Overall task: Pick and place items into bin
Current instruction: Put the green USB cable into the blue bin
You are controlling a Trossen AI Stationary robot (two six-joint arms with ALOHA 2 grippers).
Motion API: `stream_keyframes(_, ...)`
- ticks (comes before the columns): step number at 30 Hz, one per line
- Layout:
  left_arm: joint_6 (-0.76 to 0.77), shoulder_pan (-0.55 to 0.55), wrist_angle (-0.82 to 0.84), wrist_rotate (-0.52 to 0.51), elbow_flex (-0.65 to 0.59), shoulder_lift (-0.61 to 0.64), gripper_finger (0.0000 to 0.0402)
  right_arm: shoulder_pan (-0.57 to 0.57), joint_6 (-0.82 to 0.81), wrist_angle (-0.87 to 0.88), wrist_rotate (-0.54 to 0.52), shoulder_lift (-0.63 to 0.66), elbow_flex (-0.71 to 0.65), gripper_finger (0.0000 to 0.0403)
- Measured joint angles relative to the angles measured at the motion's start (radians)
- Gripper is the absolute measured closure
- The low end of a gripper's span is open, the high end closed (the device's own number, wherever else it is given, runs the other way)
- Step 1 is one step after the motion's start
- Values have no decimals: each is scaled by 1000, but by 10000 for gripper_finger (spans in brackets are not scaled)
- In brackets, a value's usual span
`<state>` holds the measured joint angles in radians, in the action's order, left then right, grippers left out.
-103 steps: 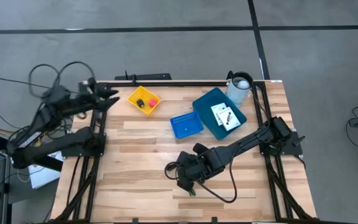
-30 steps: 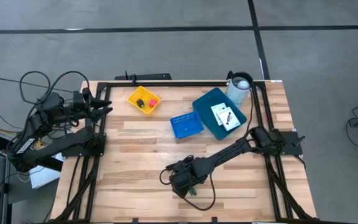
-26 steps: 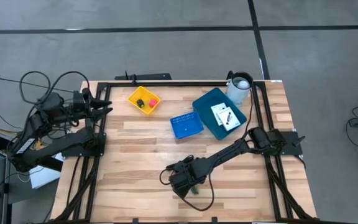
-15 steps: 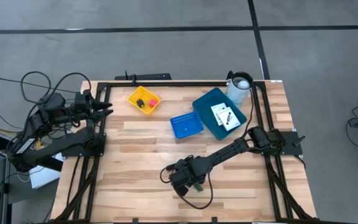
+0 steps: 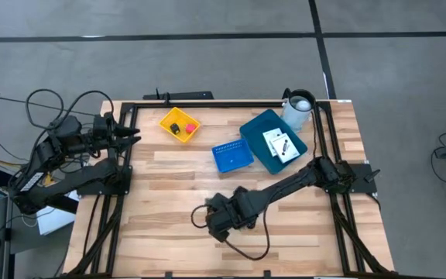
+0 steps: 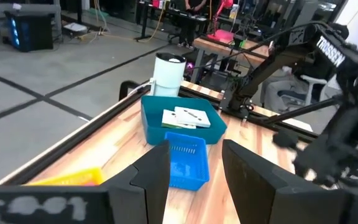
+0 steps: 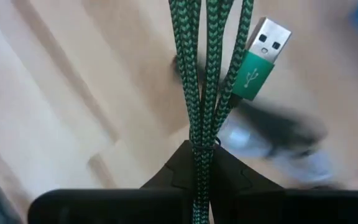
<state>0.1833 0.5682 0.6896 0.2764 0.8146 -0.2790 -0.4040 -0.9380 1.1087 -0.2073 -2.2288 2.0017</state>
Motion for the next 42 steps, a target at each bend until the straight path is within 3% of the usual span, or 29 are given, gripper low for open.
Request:
stream_keyframes(6, 10, 0, 62, -1, 0, 0, 267, 79, 162, 185, -231, 1, 164, 392)
stream_keyframes(11, 38, 0, 122, -32, 0, 0, 267, 174, 344, 207, -287, 1, 204, 392)
stream_keyframes(21, 55, 0, 123, -58, 0, 0, 267, 344, 730, 276, -280, -1, 180, 392)
stream_keyframes(25, 53, 0, 123, -58, 0, 0, 267, 397, 830, 264, -213, -1, 180, 392)
stream_keyframes(30, 52, 0, 123, -58, 0, 0, 267, 452, 884, 218, -113, -1, 180, 392)
stream_keyframes(42, 52, 0, 121, -48, 0, 0, 267, 471, 879, 218, -75, -1, 180, 392)
